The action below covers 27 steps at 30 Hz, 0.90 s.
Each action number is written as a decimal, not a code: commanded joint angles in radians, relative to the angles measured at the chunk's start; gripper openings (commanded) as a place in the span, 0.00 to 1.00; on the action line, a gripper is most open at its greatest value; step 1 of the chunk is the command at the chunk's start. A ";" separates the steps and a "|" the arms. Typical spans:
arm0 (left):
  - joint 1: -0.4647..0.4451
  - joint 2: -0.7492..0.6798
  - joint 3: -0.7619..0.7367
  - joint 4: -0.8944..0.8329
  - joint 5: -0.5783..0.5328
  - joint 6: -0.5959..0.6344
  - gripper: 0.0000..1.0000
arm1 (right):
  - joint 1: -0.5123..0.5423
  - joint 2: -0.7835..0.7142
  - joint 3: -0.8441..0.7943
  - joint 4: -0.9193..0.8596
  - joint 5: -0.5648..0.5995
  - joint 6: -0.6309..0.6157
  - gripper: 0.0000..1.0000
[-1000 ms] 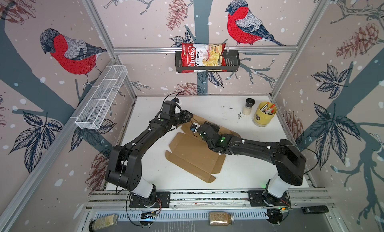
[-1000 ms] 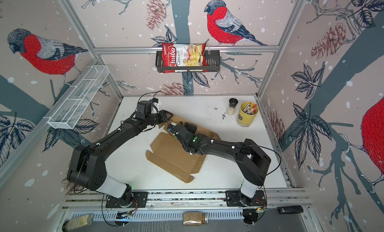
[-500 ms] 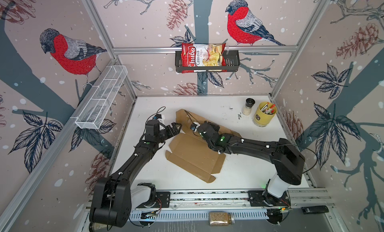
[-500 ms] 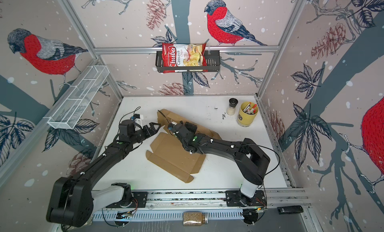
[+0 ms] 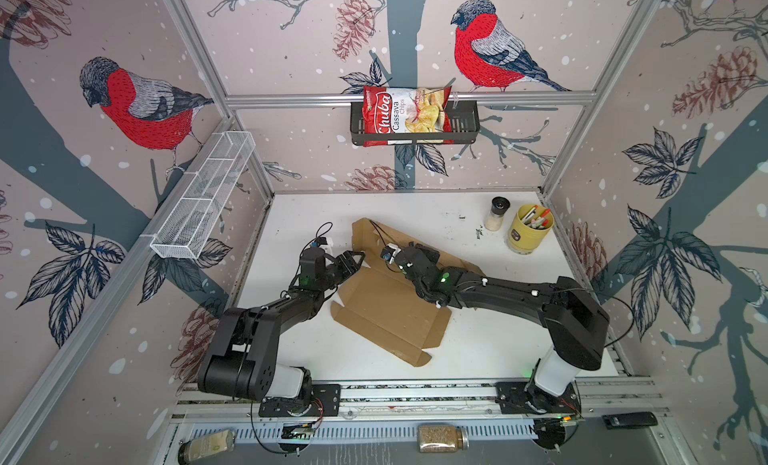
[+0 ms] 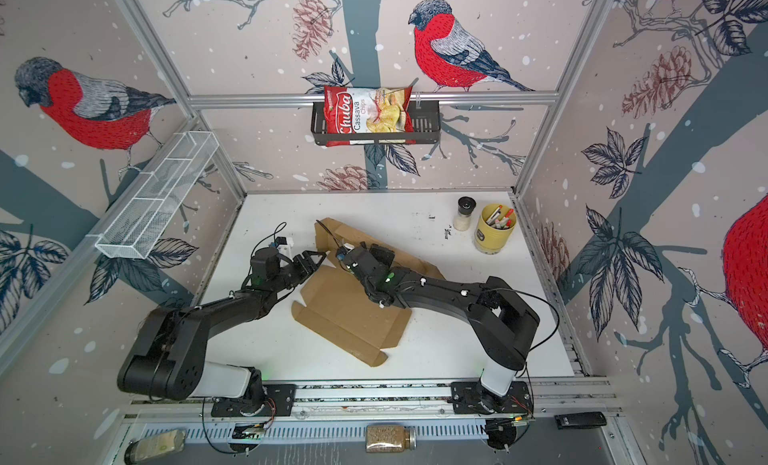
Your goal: Fold the paper box
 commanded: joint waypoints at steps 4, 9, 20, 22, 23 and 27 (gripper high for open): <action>-0.036 0.083 0.042 0.079 -0.008 0.004 0.72 | 0.002 0.007 -0.007 -0.096 -0.081 0.025 0.00; -0.036 0.157 0.040 0.133 -0.016 0.002 0.61 | 0.002 0.004 -0.012 -0.096 -0.079 0.026 0.00; -0.036 0.273 0.081 0.175 -0.027 0.031 0.63 | 0.006 -0.001 -0.012 -0.097 -0.078 0.026 0.00; -0.041 0.291 0.094 0.175 -0.022 0.043 0.64 | 0.008 0.004 -0.010 -0.098 -0.077 0.026 0.00; -0.045 0.300 0.103 0.170 -0.021 0.051 0.63 | 0.007 0.005 -0.009 -0.099 -0.076 0.027 0.00; -0.067 0.324 0.122 0.167 -0.004 0.059 0.59 | 0.008 0.005 -0.005 -0.101 -0.076 0.027 0.00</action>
